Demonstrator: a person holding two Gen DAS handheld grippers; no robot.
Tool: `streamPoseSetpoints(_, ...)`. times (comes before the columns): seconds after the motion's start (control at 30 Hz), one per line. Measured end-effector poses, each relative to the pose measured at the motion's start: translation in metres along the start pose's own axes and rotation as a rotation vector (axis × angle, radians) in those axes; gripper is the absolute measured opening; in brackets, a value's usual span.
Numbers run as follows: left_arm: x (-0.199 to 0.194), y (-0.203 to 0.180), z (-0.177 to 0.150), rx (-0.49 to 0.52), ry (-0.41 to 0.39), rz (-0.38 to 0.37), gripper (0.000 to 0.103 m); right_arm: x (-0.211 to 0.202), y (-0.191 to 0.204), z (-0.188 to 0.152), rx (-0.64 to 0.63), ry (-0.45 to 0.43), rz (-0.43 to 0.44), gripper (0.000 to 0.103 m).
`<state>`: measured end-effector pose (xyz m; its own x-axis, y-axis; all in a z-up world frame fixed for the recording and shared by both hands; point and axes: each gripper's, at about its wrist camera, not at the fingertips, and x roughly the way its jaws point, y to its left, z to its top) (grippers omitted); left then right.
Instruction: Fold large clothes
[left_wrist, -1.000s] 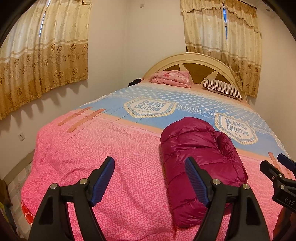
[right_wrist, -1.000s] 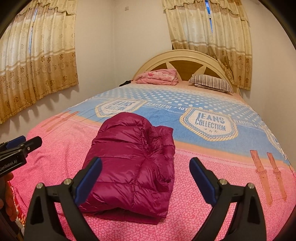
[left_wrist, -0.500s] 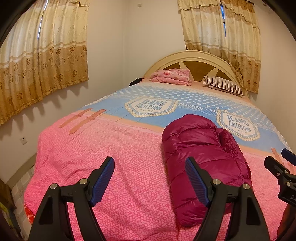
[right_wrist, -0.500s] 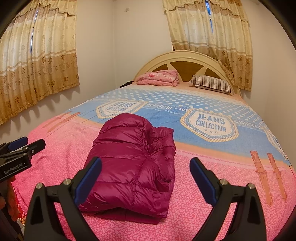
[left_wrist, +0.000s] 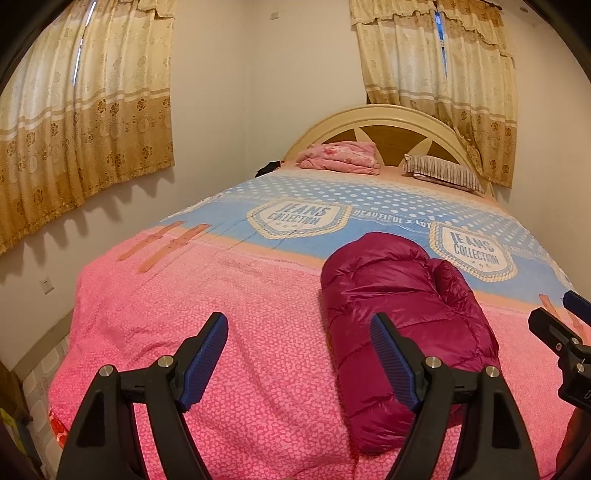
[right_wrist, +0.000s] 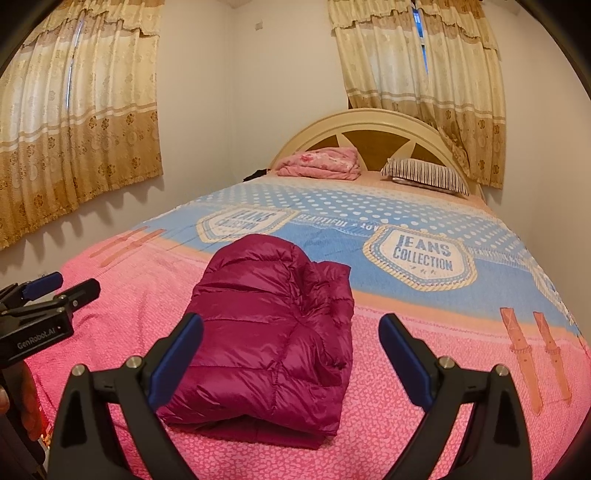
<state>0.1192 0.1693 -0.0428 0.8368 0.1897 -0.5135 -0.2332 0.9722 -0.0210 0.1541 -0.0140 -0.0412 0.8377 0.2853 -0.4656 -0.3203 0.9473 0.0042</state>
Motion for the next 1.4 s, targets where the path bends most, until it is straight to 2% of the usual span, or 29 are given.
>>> streamPoseSetpoints(0.2, 0.0010, -0.0002, -0.0005, -0.009, 0.009, -0.006, 0.083, -0.0033, -0.0012, 0.0005, -0.002, -0.010, 0.000, 0.098)
streamPoseSetpoints(0.27, 0.0025, -0.0007, -0.0008, -0.015, 0.019, -0.001, 0.090, -0.0038, -0.0011, 0.0008, -0.002, -0.013, 0.000, 0.098)
streamPoseSetpoints(0.47, 0.0011, -0.0053, -0.0004, 0.014, -0.002, 0.050, 0.093, -0.0038, -0.0007, 0.0008, -0.003, -0.012, 0.001, 0.098)
streamPoseSetpoints(0.63, 0.0018, -0.0015, -0.0008, 0.006, -0.001, 0.051, 0.096, -0.0050, -0.0012, 0.0004, -0.006, -0.014, 0.003, 0.098)
streamPoseSetpoints(1.07, 0.0042, -0.0035, -0.0017, 0.014, 0.005, 0.059, 0.097, -0.0056, -0.0005, -0.0013, -0.009, -0.009, 0.006, 0.098)
streamPoseSetpoints(1.4, 0.0014, -0.0047, -0.0033, 0.024, -0.026, 0.044, 0.097, -0.0030, 0.0015, -0.0052, -0.013, 0.002, 0.010, 0.098)
